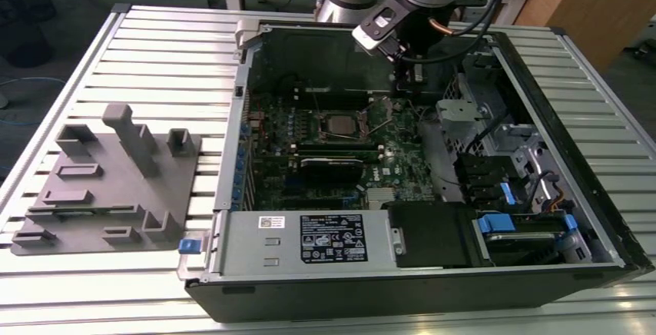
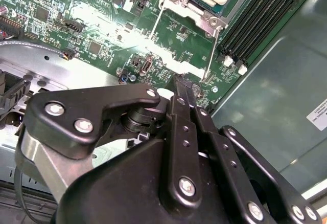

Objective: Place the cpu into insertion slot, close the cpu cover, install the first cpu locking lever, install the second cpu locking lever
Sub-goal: 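Close the cpu cover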

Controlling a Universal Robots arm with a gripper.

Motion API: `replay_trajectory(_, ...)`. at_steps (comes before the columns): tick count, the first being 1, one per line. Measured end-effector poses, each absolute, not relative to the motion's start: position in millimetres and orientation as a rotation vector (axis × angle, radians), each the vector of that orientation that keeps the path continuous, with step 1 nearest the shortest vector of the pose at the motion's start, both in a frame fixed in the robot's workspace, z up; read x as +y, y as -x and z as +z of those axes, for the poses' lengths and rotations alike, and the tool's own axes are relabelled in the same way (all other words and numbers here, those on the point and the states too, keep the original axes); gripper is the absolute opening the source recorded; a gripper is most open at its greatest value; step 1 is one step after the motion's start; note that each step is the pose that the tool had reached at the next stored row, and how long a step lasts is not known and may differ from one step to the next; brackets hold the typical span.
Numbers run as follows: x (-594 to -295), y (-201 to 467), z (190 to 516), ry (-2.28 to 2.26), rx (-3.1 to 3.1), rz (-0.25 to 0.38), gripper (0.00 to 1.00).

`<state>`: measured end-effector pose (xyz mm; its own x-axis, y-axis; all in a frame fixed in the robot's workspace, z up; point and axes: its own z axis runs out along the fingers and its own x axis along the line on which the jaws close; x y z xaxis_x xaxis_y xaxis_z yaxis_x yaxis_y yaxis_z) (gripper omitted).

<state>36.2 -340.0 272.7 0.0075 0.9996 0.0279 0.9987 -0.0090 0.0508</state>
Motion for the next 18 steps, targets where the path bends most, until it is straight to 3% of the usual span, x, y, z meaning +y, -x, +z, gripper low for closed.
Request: replay_trajectory(18, -340.0, -40.2, 272.7, -2.218, 2.2, 0.087, 0.1)
